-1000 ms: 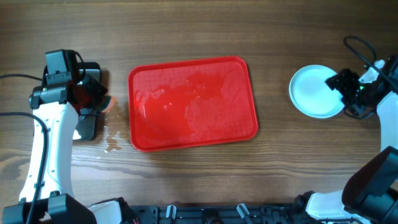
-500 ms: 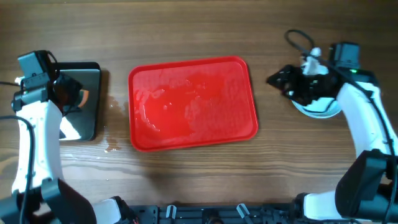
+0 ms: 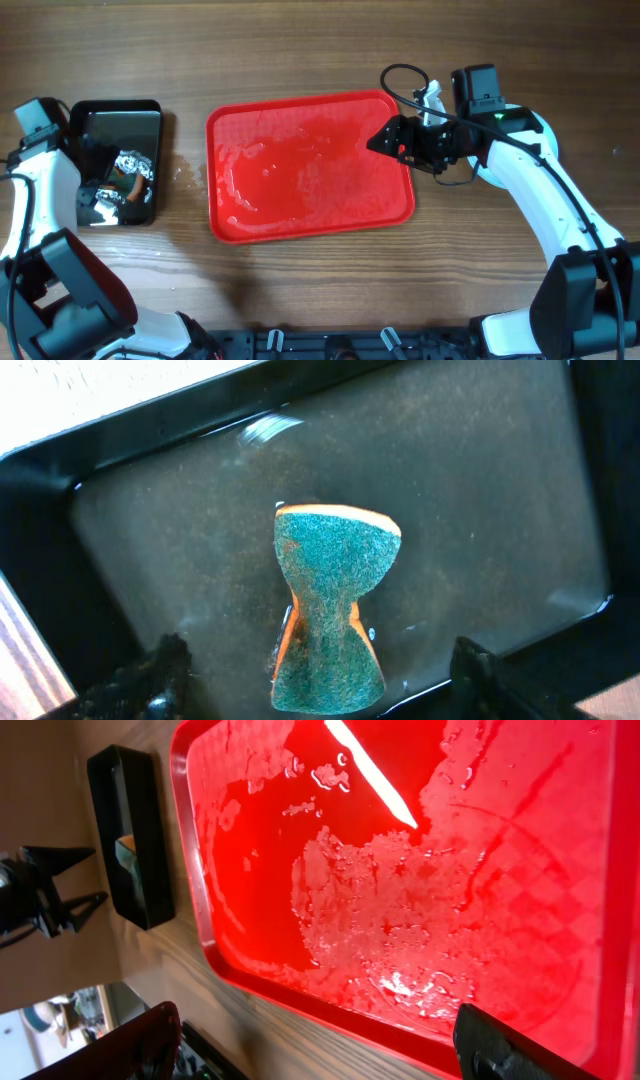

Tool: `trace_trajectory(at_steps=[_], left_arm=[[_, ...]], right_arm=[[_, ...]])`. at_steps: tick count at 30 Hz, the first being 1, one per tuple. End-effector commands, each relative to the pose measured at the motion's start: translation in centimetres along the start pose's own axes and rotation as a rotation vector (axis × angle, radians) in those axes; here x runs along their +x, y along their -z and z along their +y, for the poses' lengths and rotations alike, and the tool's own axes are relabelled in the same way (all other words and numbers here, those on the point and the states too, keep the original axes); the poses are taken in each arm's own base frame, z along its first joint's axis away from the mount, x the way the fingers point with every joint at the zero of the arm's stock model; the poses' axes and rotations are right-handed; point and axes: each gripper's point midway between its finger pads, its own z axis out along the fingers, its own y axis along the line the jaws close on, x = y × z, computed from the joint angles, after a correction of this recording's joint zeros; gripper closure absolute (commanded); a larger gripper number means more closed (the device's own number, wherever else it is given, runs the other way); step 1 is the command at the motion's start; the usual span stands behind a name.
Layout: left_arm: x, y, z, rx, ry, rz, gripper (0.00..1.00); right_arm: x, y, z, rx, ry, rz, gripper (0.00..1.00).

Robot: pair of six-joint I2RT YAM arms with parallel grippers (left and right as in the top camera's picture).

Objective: Clean dirty plates on tray and stack at the side

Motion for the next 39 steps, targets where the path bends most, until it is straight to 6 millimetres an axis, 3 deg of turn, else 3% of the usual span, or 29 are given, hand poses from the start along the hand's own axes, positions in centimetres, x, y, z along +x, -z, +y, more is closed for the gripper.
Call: trace_trajectory(at_steps=[1,5,10,15,19,20,21,24,27,39], left_arm=[[0.5,0.6,-0.8,0.084,0.03,0.065,0.17],[1.5,2.7,-2.9,0.249,0.045,0.15,0.14],[3.0,7.2,-5.0,0.426,0.031,0.213,0.16],[5.1,11.7,-5.1,0.522,0.019,0.261,0.16],[6.7,13.5,-3.7,0.5,0.022,0.289,0.13],[7.2,13.8,-3.4,0.489,0.026,0.303,0.11],[7.7,14.0,-2.9,0.475,0.032,0.32,0.01],[8.8,14.0,-2.1,0.438,0.045,0.365,0.0],[8.9,14.0,-2.0,0.434,0.046,0.366,0.0],[8.9,14.0,-2.0,0.434,0.046,0.366,0.0]], right_arm=[[-0.1,1.1,1.1,-0.004,-0.009,-0.038,0.12],[0.3,3.3,2.8,-0.024,0.035,-0.086,0.12],[2.5,8.3,5.3,-0.006,0.13,-0.196,0.11],[6.3,13.0,3.6,0.182,0.18,-0.298,0.11],[9.4,16.1,1.4,0.327,0.164,-0.366,0.11],[10.2,16.7,1.2,0.34,0.164,-0.38,0.11],[11.1,17.2,1.2,0.337,0.172,-0.396,0.1],[12.9,18.1,1.3,0.317,0.188,-0.444,0.0],[14.0,18.6,1.3,0.307,0.2,-0.467,0.0],[14.3,18.8,1.4,0.285,0.156,-0.486,0.0]])
